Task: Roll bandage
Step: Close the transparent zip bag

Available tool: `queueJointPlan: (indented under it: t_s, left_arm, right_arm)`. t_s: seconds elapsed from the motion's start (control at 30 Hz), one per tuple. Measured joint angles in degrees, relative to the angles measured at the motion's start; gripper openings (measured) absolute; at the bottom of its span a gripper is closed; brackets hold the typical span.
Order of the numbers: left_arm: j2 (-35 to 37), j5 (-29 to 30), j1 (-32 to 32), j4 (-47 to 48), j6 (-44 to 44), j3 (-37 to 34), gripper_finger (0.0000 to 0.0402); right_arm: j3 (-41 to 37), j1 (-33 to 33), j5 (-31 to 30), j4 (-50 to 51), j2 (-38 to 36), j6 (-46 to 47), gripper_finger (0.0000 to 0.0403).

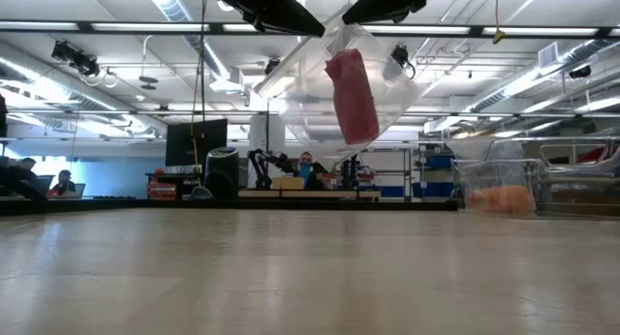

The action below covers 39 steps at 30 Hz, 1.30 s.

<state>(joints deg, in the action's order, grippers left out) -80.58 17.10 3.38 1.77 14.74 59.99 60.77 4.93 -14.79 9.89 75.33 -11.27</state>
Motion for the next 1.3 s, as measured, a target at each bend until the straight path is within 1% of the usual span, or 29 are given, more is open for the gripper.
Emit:
queueJointPlan:
  t_s: [0.1, 0.3, 0.73, 0.93, 1.13, 1.3]
  left_arm:
    - [0.0, 0.0, 0.0, 0.54, 0.09, 0.0, 0.0024]
    - [0.02, 0.13, 0.01, 2.17, 0.05, -0.23, 0.0029]
    - [0.07, 1.7, 0.02, 4.5, 0.0, -0.85, 0.0028]
    - [0.07, 2.99, 0.11, 7.61, -0.39, -0.87, 0.0028]
    - [0.07, 3.22, 0.13, 8.38, -0.44, -0.92, 0.0028]
    - [0.05, 3.44, 0.13, 11.61, -1.6, -0.92, 0.0028]
  right_arm:
    - [-0.02, 0.0, 0.0, -0.23, 0.02, 0.0, 0.0]
    - [-0.09, 0.0, 0.04, -0.22, -0.26, 0.02, 0.0]
    - [-0.09, -0.02, -0.04, 0.46, -0.48, 0.07, 0.0]
    - [-0.09, -0.04, -0.28, 0.76, -0.55, 0.07, 0.0]
    - [-0.09, -0.02, -0.26, 0.79, -0.61, 0.07, 0.0]
    - [-0.09, -0.04, -0.2, 1.7, -0.61, 0.09, 0.0]
